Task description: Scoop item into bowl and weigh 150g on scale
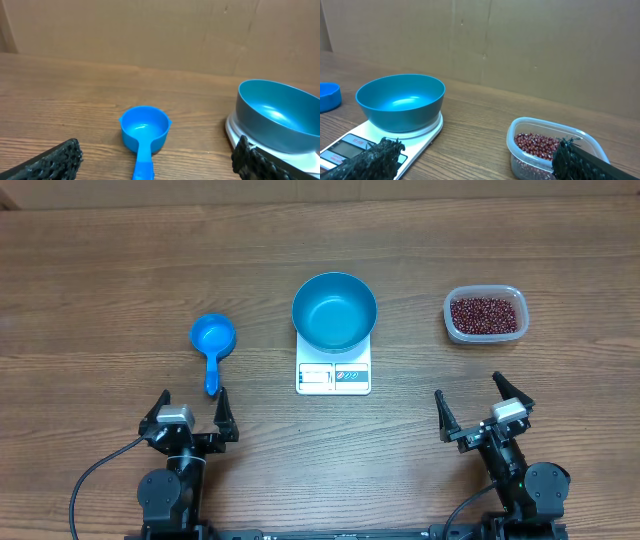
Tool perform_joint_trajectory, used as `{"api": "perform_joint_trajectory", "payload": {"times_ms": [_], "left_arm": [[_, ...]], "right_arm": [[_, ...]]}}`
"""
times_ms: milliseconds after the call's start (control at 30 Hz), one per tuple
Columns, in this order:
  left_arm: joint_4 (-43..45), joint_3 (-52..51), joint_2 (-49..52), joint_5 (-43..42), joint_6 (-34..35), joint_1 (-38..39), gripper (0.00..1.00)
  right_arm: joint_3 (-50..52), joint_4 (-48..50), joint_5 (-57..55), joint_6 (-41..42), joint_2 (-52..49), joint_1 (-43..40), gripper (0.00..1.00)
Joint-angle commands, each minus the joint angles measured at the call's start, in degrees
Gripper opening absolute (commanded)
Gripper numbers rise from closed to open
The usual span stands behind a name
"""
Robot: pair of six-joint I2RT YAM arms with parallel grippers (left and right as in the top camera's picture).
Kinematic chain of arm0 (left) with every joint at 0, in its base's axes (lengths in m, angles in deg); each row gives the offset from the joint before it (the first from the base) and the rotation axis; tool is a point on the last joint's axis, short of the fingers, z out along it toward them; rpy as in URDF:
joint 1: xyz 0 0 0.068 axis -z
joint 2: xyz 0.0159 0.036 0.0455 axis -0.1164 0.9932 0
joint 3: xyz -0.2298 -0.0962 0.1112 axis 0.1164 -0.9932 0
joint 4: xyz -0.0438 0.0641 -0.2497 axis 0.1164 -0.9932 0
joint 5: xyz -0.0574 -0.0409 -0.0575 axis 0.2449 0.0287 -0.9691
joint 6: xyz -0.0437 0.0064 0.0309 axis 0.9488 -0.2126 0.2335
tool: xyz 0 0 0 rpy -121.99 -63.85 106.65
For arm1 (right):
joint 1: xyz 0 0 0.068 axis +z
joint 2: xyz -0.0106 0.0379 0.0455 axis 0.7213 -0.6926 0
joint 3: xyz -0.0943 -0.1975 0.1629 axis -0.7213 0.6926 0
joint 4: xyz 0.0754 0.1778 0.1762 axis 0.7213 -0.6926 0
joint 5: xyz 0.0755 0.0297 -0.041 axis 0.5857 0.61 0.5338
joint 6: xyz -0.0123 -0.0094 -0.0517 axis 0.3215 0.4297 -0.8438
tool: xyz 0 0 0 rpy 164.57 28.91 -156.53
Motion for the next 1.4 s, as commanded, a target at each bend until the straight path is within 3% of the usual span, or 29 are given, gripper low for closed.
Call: {"api": "perform_joint_trajectory", "payload": {"times_ms": [0,333,567,1067,1367], "left_arm": [[-1.86,3.72,-0.50,-1.84,-1.09,-0.22,0.99],[-9.20,18.27,9.14,-1.64,-6.05,-0.22,1.00],[-14.03,30.47,24.48,-1.70,-6.05,-0.22,1.00],[-36.46,59.58,58.14,-2.12,-8.61,-0.20,0.99],[-42.25,65.20,69.59,-2.12,-8.59,-0.20,1.00]], "right_arm": [[0.61,0.50,-0.33,0.20,0.61,0.24,1.00],[0.61,0.50,-0.33,0.20,0.61,0.24,1.00],[0.61,0.50,-0.33,0.20,0.61,0.24,1.00],[0.61,0.50,-0.33,0.20,0.61,0.24,1.00],[0.61,0.50,-0.33,0.20,0.61,0.24,1.00]]}}
